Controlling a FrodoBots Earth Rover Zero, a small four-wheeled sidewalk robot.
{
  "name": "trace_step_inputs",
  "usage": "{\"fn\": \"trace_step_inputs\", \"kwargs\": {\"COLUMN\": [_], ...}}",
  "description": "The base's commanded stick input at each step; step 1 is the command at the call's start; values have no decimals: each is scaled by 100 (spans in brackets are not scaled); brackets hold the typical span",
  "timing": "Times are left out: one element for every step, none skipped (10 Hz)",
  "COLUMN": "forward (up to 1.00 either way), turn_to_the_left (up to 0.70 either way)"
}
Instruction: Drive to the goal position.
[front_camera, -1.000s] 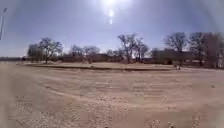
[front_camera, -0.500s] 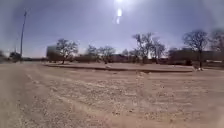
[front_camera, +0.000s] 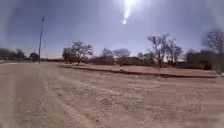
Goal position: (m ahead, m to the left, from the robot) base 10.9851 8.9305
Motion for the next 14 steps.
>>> {"fn": "trace_step_inputs", "kwargs": {"forward": [100, 100, 100, 100, 100, 100, 100, 100, 100, 100, 100, 100, 100, 100], "turn_to_the_left": [27, 27, 27, 27, 27, 27, 27, 27, 27, 27, 27, 27, 27, 27]}}
